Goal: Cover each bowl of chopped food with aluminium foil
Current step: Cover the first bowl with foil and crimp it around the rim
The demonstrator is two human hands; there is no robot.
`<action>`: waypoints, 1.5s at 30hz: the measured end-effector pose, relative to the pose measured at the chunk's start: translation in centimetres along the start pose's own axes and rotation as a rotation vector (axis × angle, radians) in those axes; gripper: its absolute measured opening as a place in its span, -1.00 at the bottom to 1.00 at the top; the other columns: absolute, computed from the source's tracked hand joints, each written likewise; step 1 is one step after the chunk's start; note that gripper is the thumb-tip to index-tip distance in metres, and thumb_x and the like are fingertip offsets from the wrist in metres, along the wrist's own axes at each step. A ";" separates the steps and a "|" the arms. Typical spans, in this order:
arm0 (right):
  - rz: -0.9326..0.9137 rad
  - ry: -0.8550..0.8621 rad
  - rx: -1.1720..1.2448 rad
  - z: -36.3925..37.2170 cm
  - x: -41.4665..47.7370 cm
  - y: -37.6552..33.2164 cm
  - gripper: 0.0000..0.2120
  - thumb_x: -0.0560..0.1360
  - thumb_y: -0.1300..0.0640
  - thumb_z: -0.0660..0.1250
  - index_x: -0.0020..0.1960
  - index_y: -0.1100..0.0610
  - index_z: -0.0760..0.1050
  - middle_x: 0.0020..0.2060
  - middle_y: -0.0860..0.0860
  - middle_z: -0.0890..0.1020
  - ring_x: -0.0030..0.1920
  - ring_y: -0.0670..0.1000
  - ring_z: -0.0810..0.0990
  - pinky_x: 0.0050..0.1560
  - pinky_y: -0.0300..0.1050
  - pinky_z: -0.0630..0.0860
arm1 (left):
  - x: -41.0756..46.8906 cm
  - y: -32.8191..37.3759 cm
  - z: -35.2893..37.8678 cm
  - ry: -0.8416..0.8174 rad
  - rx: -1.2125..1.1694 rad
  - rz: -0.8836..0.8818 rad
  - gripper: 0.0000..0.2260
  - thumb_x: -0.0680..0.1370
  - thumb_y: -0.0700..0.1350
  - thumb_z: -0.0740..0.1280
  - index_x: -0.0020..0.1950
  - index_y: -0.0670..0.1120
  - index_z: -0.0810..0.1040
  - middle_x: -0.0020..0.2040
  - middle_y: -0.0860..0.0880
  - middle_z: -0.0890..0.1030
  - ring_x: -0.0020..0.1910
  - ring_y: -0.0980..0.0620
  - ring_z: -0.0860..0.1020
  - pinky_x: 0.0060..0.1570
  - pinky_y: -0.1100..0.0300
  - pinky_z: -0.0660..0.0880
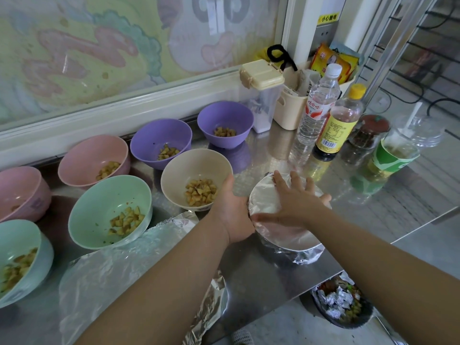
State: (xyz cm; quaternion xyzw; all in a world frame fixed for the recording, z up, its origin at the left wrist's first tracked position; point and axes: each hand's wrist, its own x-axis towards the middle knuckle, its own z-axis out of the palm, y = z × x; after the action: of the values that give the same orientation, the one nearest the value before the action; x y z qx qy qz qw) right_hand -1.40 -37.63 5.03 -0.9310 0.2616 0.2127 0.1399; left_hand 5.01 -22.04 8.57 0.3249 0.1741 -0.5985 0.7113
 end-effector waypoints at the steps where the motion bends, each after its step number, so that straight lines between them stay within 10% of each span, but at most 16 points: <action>1: 0.010 -0.012 0.020 -0.3 0.1 0.1 0.37 -0.03 -0.81 0.04 0.59 -0.23 -0.33 0.64 0.03 -0.17 0.60 0.33 -0.18 0.40 0.60 0.04 | 0.4 0.3 -0.1 0.040 0.010 0.035 -0.18 0.52 0.44 0.09 0.41 -0.25 0.46 0.20 -0.26 0.63 0.05 -0.24 0.66 0.08 -0.12 0.47; 7: 0.043 -0.063 -0.096 -1.3 -1.0 2.1 0.51 -0.24 -0.83 -0.16 0.60 -0.20 -0.34 0.63 0.16 -0.03 0.57 0.37 0.05 0.39 0.54 0.17 | 2.8 0.3 -1.6 0.256 0.019 0.310 -0.37 0.63 0.23 0.16 0.53 -0.19 0.30 0.41 -0.16 0.44 0.35 -0.13 0.45 0.32 -0.09 0.40; 14: -0.209 -0.031 -0.192 -0.7 -1.2 0.6 0.40 -0.04 -0.77 0.18 0.54 -0.28 -0.47 0.56 -0.03 -0.46 0.56 0.26 -0.43 0.37 0.68 -0.13 | 2.3 -1.9 -4.5 0.333 0.121 0.462 -0.75 0.62 -0.09 0.28 0.24 -0.14 0.59 0.27 -0.08 0.60 0.32 -0.06 0.50 0.43 0.03 0.35; 21: -0.265 -0.104 -0.243 -0.6 -0.9 -0.6 0.40 0.02 -0.68 0.31 0.57 -0.25 -0.41 0.60 -0.04 -0.37 0.58 0.30 -0.35 0.34 0.71 -0.07 | 0.1 -6.0 -6.2 0.426 0.247 0.197 -0.84 0.65 -0.16 0.22 0.17 -0.08 0.54 0.08 -0.12 0.65 0.11 -0.07 0.58 0.25 -0.01 0.44; 27: -0.261 -0.096 -0.252 -0.5 -0.9 -0.6 0.40 0.03 -0.69 0.31 0.57 -0.25 -0.42 0.60 -0.04 -0.36 0.58 0.30 -0.34 0.34 0.71 -0.07 | 1.4 -6.5 -6.2 0.439 0.119 0.137 -0.89 0.59 -0.19 0.27 -0.10 -0.06 0.56 -0.38 0.04 0.47 -0.43 0.16 0.29 -0.42 0.35 0.22; 36: -0.272 -0.081 -0.240 -0.2 -0.7 -0.3 0.38 0.04 -0.70 0.31 0.55 -0.27 -0.44 0.60 -0.04 -0.37 0.58 0.29 -0.35 0.35 0.70 -0.11 | 0.0 -6.7 -8.0 0.142 -0.116 0.111 -0.75 0.47 -0.29 0.24 0.10 -0.14 0.58 -0.23 -0.10 0.57 -0.39 0.07 0.52 -0.29 0.20 0.50; 45: -0.274 -0.086 -0.236 -0.2 -0.6 -0.3 0.40 0.00 -0.72 0.26 0.54 -0.27 -0.46 0.60 -0.04 -0.38 0.58 0.29 -0.36 0.35 0.70 -0.12 | 0.7 -7.1 -8.2 0.180 -0.194 0.151 -0.80 0.65 -0.36 0.15 0.04 -0.22 0.56 -0.25 -0.15 0.61 -0.42 0.04 0.59 -0.36 0.21 0.61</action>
State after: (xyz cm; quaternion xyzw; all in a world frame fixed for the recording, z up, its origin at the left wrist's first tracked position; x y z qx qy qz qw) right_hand -1.68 -37.22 5.49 -0.9579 0.0992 0.2605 0.0685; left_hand -0.56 -17.61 0.30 0.3190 0.2692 -0.4921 0.7639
